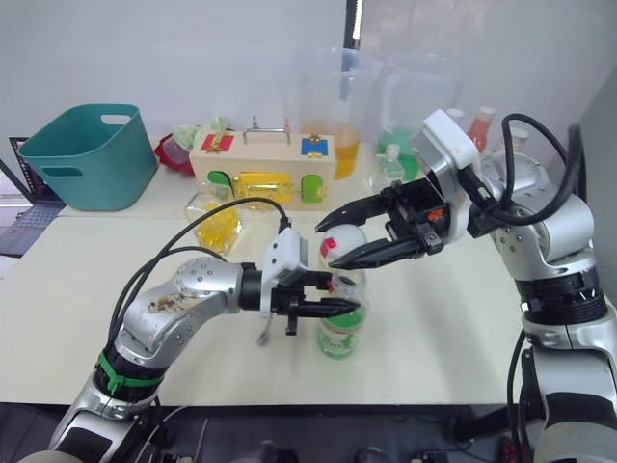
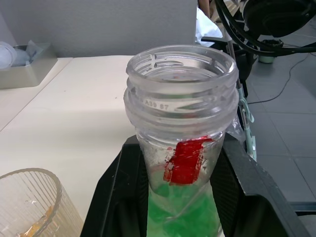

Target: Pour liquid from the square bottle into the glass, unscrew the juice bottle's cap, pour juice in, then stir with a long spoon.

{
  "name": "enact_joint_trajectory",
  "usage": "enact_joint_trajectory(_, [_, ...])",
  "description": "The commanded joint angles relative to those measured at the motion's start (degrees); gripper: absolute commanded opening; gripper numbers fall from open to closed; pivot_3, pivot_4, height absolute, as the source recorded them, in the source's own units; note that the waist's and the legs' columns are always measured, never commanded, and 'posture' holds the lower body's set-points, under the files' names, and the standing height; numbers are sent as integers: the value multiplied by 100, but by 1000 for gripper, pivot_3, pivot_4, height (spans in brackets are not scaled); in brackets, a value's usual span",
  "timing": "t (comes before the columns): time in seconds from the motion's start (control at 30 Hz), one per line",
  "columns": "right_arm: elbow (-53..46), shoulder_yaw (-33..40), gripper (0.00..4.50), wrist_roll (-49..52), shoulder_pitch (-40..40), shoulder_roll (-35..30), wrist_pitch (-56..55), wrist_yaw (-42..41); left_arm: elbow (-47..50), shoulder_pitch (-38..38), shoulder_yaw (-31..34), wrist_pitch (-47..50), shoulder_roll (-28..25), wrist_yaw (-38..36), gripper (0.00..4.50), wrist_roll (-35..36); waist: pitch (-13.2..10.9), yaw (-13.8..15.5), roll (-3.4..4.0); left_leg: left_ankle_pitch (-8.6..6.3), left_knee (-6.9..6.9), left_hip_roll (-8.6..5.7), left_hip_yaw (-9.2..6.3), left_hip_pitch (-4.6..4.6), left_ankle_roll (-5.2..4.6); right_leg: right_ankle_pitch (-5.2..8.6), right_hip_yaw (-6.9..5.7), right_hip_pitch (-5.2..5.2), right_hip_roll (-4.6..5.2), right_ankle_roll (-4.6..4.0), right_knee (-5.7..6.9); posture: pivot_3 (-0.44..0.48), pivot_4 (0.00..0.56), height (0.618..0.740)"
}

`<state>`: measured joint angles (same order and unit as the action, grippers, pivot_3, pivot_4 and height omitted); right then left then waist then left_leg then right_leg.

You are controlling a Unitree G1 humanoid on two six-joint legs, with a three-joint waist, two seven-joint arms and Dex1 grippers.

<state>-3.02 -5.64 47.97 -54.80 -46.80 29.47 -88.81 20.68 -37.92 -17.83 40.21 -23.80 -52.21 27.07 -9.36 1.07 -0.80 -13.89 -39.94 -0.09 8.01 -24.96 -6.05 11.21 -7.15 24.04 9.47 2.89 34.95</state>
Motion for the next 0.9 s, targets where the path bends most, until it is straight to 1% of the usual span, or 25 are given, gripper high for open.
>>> enact_joint_trajectory(0.03, [-193,254,1599,-3,77,37,89,37,-53,140,-376,272,-5,-65,1343,-26,0,5,0,0,1,-1,4,0,0,0,4,1,2,0,0,0,150,740])
enact_joint_trajectory(0.13, [-118,511,1599,-117,195,33,109,422,-112,111,-358,258,22,-55,1343,-32,0,17,0,0,0,-1,4,-1,0,0,4,3,1,0,2,0,150,740])
enact_joint_trajectory(0.2, [253,721,1599,-466,290,-83,-60,767,-144,108,-327,232,19,-51,1343,-42,0,30,0,0,0,-1,4,-1,0,0,4,2,2,0,2,0,150,740])
enact_joint_trajectory(0.3, [911,1103,1599,-989,476,-241,-467,1226,-150,112,-276,213,24,-23,1343,-40,0,60,0,0,-1,-3,5,-1,0,0,2,0,1,0,0,0,150,740])
enact_joint_trajectory(0.33, [1172,1228,1599,-1187,528,-300,-591,1469,-146,111,-250,216,35,1,1343,-32,0,65,0,0,-1,-5,6,-1,0,0,2,0,1,0,0,0,150,740])
enact_joint_trajectory(0.43, [2352,1798,1599,-1986,942,-608,-1425,2464,-215,62,-59,100,79,110,1343,-47,0,83,0,1,1,-4,16,-2,0,0,6,2,0,0,2,0,150,740])
enact_joint_trajectory(0.53, [2910,2119,1599,-2376,1265,-692,-1811,3190,-299,23,29,-17,94,171,1343,-111,0,73,0,4,5,-3,27,-2,2,1,8,4,-3,1,1,0,150,740])
enact_joint_trajectory(0.63, [3541,2462,1599,-2826,1675,-629,-2168,4323,-307,-35,115,32,132,192,1343,-35,0,21,1,26,9,0,31,0,-10,2,9,3,-9,2,1,0,150,740])
enact_joint_trajectory(0.67, [3684,2530,1599,-2892,1729,-596,-2265,4545,-308,-51,130,45,144,196,1343,-22,-1,19,2,34,9,1,31,0,-17,2,9,2,-10,2,1,0,150,740])
enact_joint_trajectory(0.73, [3802,2569,1599,-2941,1733,-555,-2381,4686,-312,-65,137,55,155,196,1343,-21,-1,-24,9,34,9,0,32,0,-4,3,14,3,-8,3,1,0,150,740])
enact_joint_trajectory(0.83, [4421,2719,1599,-3052,1852,-228,-2554,5401,-237,-86,154,17,167,199,1343,-25,1,-40,18,22,8,1,33,3,18,2,19,1,-8,2,3,0,150,740])
enact_joint_trajectory(0.9, [4662,2755,1599,-3094,1866,-44,-2672,5664,-208,-81,180,-1,183,236,1343,-29,1,-39,18,24,8,2,31,5,15,2,15,-3,-12,2,2,0,150,740])
